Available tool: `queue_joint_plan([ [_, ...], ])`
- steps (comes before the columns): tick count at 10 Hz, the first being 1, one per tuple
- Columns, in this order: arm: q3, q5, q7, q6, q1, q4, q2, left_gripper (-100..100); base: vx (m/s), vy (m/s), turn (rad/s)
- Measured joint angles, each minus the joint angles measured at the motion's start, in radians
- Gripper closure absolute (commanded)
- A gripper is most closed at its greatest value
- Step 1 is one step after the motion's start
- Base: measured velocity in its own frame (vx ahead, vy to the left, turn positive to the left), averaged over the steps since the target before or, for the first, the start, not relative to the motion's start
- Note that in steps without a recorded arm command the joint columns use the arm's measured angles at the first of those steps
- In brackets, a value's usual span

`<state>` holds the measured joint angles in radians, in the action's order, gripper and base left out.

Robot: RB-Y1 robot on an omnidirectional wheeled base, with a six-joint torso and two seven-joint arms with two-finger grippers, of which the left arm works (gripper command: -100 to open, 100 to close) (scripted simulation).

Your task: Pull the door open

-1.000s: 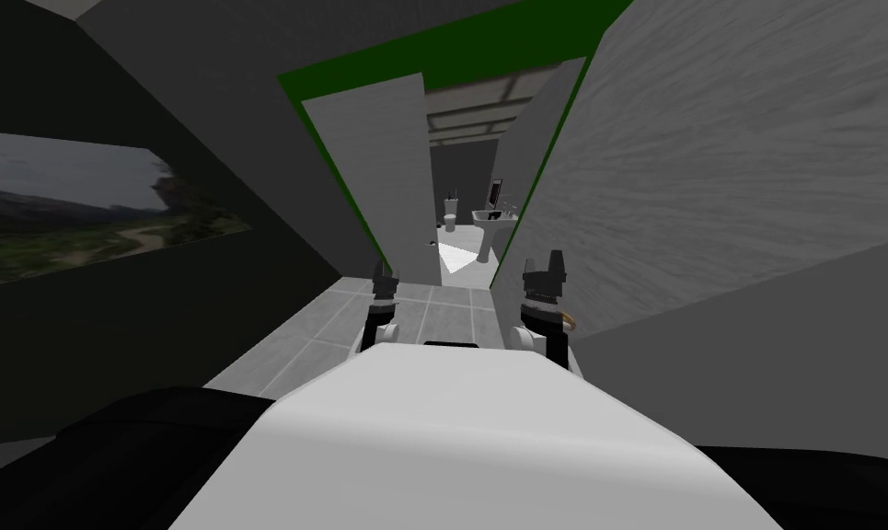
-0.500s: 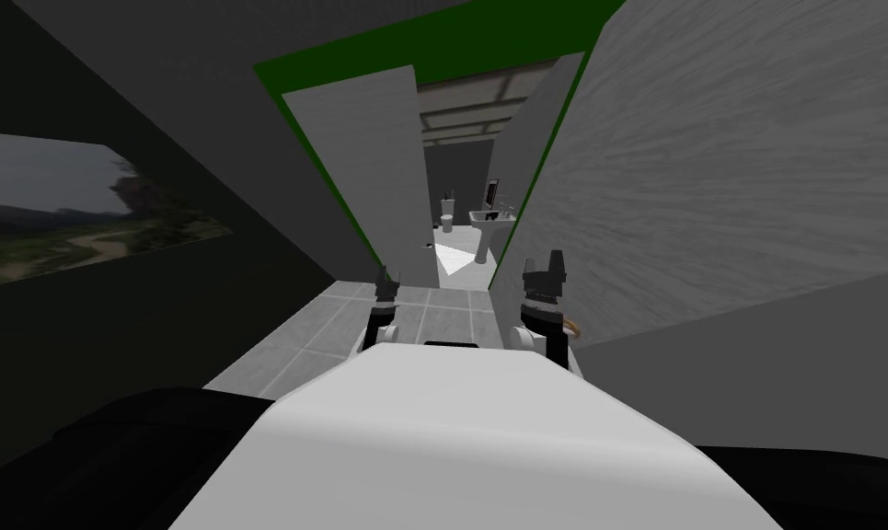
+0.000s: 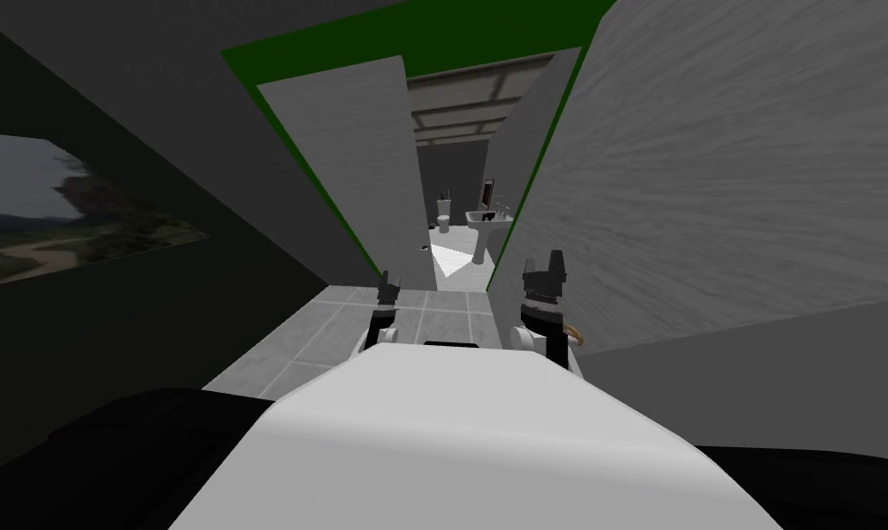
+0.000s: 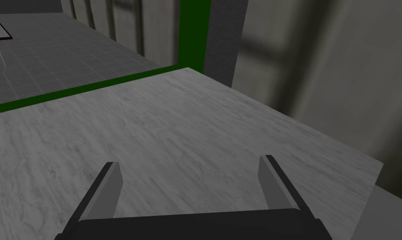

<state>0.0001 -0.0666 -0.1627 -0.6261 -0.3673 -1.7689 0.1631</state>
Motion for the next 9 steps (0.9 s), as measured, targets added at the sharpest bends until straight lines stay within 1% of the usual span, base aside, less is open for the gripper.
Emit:
queue_joint_plan([
  [2, 0.007, -0.004, -0.01, -0.022, 0.011, 0.058, 0.014, -100, 0.1, -0.011, -0.061],
  [3, 0.009, -0.006, -0.013, -0.023, 0.018, 0.076, 0.018, -100, 0.096, -0.008, -0.075],
  [7, 0.02, -0.013, -0.032, -0.06, 0.031, 0.18, 0.043, -100, 0.106, -0.01, -0.06],
  [8, 0.021, -0.014, -0.035, -0.068, 0.035, 0.204, 0.047, -100, 0.096, 0.009, -0.073],
  [9, 0.024, -0.016, -0.039, -0.071, 0.041, 0.224, 0.054, -100, 0.106, -0.005, -0.064],
])
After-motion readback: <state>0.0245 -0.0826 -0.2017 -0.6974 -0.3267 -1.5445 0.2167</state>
